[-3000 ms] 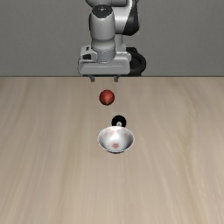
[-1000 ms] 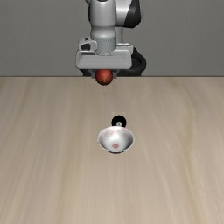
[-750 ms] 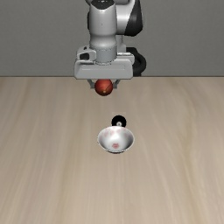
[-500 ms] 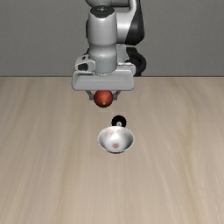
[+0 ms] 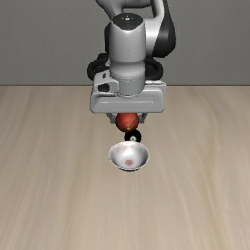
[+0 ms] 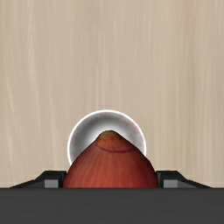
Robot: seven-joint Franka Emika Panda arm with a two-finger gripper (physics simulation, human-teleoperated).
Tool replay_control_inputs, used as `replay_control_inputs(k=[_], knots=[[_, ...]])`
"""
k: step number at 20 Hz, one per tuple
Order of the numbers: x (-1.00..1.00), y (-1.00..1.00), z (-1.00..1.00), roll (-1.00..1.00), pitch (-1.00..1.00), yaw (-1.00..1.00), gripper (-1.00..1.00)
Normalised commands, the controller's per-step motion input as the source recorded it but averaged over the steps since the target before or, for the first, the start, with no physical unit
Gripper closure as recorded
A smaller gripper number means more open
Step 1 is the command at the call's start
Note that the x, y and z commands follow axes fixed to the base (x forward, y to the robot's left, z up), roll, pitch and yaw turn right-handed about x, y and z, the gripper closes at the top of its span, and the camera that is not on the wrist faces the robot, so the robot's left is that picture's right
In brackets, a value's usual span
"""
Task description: Pick up the onion and put it on the bowl
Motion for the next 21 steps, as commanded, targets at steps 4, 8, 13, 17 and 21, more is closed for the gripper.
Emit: replay_control_inputs(k=[4, 8, 13, 17, 21], knots=[[-0.25, 0.0, -0.75, 0.0, 0.0, 0.0, 1.0], [0.25, 0.0, -0.75, 0.0, 0.0, 0.0, 1.0], [0.0, 0.0, 0.0, 0.0, 0.0, 0.0, -1.0], [0.0, 0.0, 0.0, 0.0, 0.0, 0.0, -1.0], [0.0, 0.0, 0.0, 0.0, 0.0, 0.0, -1.0]])
